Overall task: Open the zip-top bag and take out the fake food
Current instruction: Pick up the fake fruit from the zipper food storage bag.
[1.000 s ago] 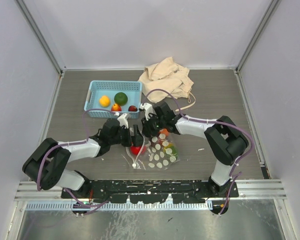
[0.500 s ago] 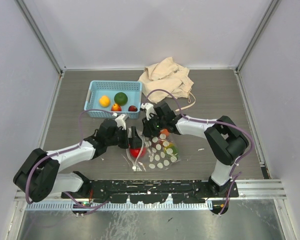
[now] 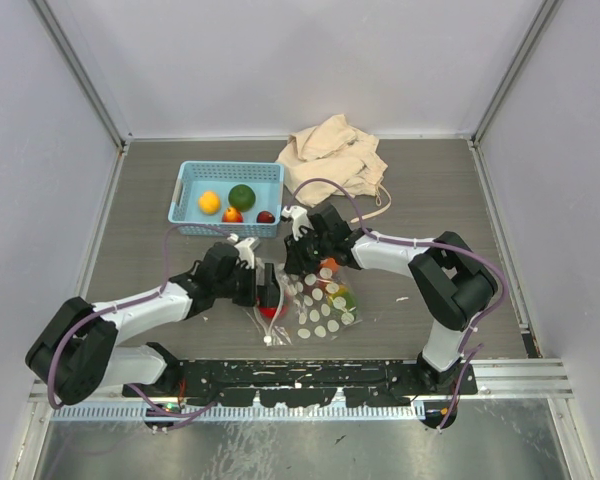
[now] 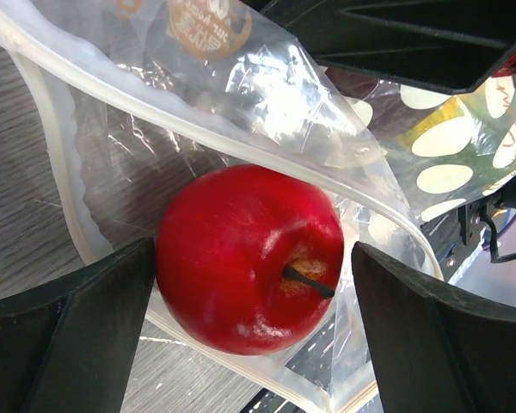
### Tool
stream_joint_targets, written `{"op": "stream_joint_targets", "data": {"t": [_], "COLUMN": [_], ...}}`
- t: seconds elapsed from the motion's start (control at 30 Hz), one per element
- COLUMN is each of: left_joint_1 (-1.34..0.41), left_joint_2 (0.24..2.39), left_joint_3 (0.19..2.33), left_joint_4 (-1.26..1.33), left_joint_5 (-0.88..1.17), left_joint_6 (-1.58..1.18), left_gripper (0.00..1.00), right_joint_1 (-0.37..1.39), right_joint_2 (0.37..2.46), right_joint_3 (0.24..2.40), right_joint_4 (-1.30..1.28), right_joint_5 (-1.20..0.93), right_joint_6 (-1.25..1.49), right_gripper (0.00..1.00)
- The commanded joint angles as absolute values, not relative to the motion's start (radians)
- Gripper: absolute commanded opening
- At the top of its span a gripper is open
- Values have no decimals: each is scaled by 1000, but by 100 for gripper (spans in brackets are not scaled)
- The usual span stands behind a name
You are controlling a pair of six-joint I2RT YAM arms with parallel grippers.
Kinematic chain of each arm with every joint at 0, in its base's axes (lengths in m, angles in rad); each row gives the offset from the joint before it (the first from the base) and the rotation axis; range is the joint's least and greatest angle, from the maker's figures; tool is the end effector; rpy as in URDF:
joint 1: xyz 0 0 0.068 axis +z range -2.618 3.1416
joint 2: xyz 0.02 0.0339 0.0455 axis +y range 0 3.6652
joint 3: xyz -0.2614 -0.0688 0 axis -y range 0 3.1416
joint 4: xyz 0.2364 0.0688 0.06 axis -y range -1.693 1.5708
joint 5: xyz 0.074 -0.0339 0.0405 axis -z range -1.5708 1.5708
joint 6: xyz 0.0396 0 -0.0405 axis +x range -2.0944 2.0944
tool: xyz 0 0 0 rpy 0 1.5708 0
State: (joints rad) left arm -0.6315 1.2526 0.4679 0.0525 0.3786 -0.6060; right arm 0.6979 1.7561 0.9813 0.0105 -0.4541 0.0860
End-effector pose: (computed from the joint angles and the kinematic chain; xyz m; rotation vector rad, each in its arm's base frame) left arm 0.1772 -0.1478 0.1631 0.2427 2.4702 -1.0254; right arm 0.2633 0.2435 0.1721 -0.9524 2.2265 0.9073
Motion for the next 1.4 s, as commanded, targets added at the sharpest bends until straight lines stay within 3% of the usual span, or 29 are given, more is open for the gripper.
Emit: {"op": "stream_joint_targets", "data": {"t": [0.0,0.2,0.4,0.6,0.97,1.07,1.2,1.37], "left_joint_1": [-645,-648,-649,-648,-648,-649,-649,-649], "left_joint_2": [1243,1250,1297,1293,1287,1288,1288,1286], "left_joint_3": [514,524,532,514,491,488,479,468], "left_joint_4": [0,-15,19,66,143,157,172,184], "left_joint_5": [349,327,358,370,381,382,383,381], "left_joint_6": [-570,-565,-580,-611,-674,-684,-694,-705], "left_gripper": [95,92,68,55,52,52,52,52], "right_joint_1": [697,698,697,698,720,815,991,1215], "right_joint_2": [1723,1716,1646,1444,950,861,843,985], "right_joint_3": [977,971,930,863,579,516,484,505], "right_joint_4": [43,49,58,43,145,162,167,204], "right_joint_5": [-452,-460,-444,-377,-385,-261,-64,241], "right_joint_6": [97,103,117,140,388,452,507,612], "right_gripper": [24,24,31,42,47,47,47,48]}}
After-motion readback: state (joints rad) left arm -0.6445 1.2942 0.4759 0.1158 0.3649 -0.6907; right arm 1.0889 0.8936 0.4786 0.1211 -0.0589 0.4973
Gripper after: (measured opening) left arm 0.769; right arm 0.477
